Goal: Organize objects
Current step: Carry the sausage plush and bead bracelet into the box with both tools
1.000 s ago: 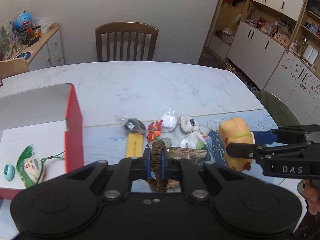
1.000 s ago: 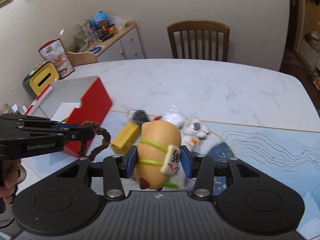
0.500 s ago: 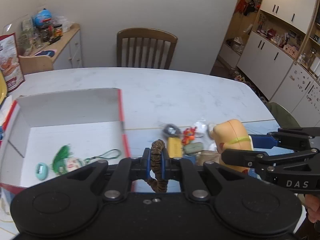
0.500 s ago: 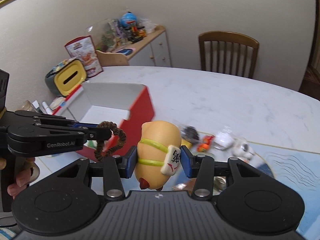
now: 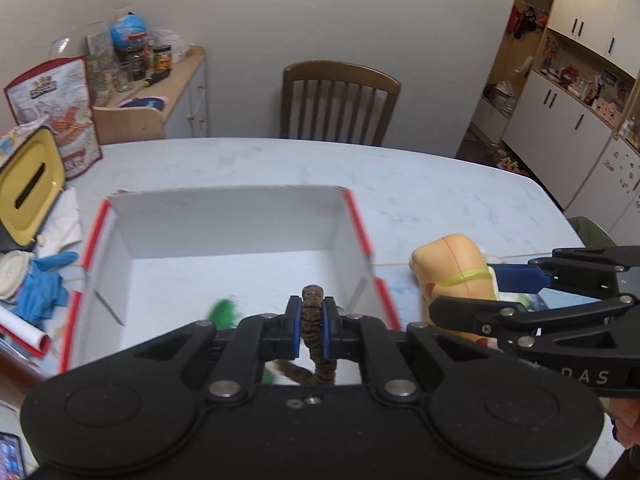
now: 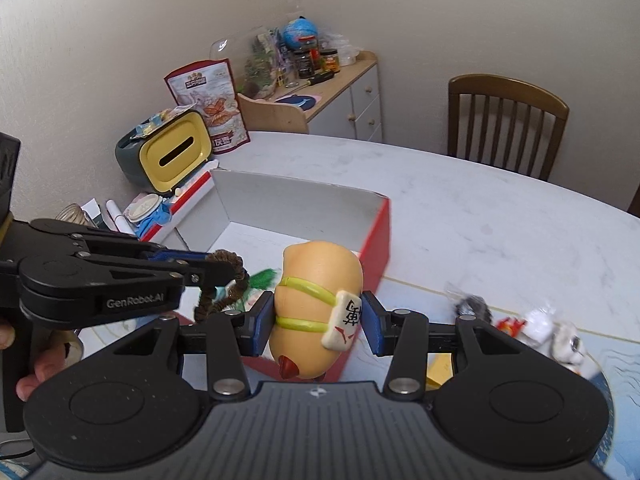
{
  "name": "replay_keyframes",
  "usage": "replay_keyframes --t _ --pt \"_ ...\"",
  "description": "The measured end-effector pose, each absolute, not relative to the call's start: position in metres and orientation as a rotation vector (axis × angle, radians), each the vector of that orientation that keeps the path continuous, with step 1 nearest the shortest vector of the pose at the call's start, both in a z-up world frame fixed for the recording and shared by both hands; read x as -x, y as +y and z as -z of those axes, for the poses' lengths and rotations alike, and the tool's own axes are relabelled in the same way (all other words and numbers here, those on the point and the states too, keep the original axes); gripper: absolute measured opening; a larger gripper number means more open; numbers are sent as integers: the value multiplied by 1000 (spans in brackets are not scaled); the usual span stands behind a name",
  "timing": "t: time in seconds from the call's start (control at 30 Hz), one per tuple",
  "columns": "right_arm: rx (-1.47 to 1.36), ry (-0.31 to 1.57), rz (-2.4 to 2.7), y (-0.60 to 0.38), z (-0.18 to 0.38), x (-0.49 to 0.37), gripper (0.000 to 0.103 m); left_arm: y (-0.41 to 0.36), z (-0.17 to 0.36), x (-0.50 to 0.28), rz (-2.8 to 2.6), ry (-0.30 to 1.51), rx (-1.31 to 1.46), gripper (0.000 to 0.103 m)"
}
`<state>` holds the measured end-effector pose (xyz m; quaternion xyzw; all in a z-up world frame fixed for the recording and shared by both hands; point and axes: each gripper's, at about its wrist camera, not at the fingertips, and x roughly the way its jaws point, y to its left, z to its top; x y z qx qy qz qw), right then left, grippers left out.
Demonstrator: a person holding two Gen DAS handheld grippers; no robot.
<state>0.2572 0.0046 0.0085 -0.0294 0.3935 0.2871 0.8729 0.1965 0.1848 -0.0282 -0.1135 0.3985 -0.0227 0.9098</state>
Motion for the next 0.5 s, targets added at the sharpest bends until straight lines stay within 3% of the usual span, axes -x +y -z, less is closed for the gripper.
replay_keyframes --t 0.5 --pt "167 891 -596 96 33 -304 45 268 70 -237 -96 877 217 8"
